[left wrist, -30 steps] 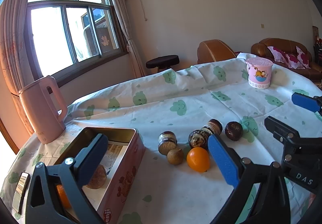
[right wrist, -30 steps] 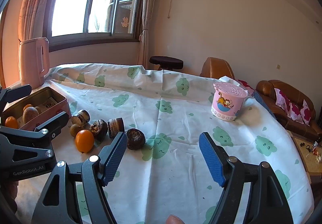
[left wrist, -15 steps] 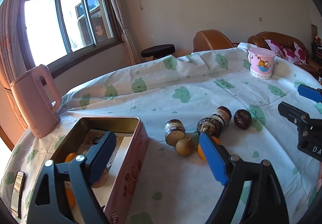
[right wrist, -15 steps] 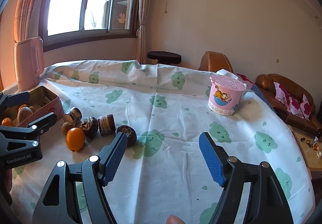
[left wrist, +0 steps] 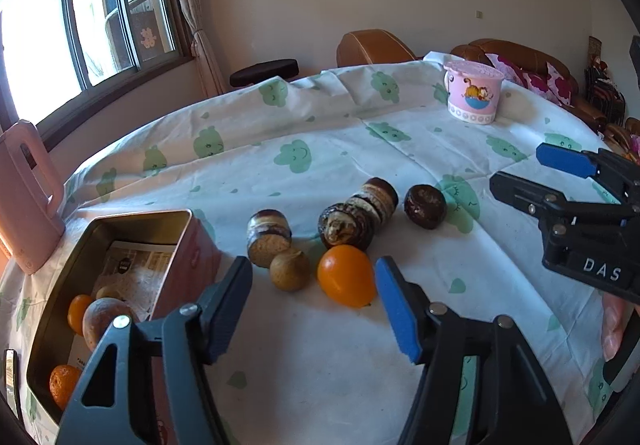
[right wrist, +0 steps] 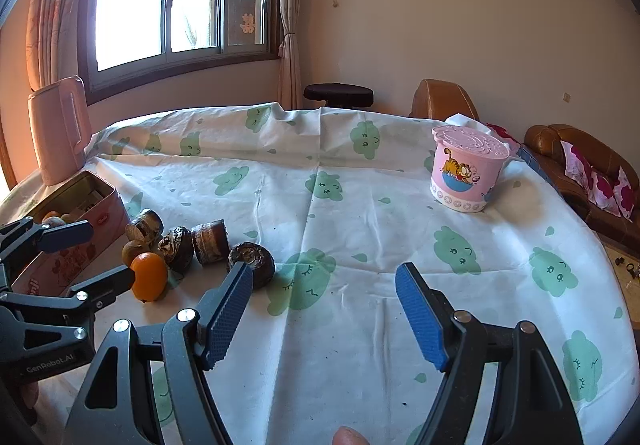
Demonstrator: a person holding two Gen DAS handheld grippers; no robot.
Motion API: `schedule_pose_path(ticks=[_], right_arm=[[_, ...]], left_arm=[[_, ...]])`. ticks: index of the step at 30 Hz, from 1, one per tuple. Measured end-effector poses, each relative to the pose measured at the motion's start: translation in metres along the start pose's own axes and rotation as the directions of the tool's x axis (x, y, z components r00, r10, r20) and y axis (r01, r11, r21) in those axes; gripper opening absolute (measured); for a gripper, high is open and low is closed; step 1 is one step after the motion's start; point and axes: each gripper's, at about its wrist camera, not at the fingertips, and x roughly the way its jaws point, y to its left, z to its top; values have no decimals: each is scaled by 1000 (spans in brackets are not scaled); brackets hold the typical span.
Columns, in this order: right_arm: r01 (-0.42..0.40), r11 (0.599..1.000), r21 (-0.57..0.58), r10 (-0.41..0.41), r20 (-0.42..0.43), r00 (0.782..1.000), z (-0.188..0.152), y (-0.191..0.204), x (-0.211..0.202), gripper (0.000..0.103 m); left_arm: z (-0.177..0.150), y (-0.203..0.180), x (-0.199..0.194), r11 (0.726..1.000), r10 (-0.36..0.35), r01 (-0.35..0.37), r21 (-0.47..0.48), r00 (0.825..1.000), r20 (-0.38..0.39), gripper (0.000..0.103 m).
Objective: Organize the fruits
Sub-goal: 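Grasp the small orange with the left gripper while the right grasps the dark brown round fruit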
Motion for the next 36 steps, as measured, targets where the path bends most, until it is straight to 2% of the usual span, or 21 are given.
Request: schedule_pose_path(ticks=[3, 6, 13, 17, 20, 26, 29, 32, 36], right_arm=[[-3, 1000, 9, 3, -4, 1000, 1, -3, 2, 75], [-9, 1000, 9, 9, -11, 1000, 1, -3, 4, 75], [-55, 998, 20, 56, -42, 998, 6, 4, 14, 75], [-84, 996, 20, 85, -74, 994, 10, 10, 25, 75], [-116, 993, 16, 117, -111, 987, 13, 16, 36, 69], [-153, 988, -28, 145, -196, 970, 17, 28, 59, 59], [-179, 984, -14, 171, -241, 955, 15, 29, 71, 49], [-206, 979, 3, 200, -251, 947, 15, 28, 74, 39], [-206, 979, 3, 200, -241, 950, 15, 29, 72, 38]], left_arm=[[2, -6, 14, 999, -42, 42, -4, 997, -64, 46], [2, -8, 19, 997, -72, 72, -2, 994, -81, 36], [2, 5, 18, 994, -102, 99, -51, 993, -66, 32], [2, 16, 9, 995, -59, 58, -77, 998, -12, 32], [3, 22, 5, 995, -30, 32, -90, 999, 19, 32], [5, 31, 5, 992, -21, 26, -122, 999, 36, 32], [5, 32, 5, 991, -21, 26, -128, 999, 38, 32], [5, 30, 4, 992, -14, 19, -121, 999, 46, 32], [4, 29, -3, 993, 9, 0, -115, 997, 78, 32]])
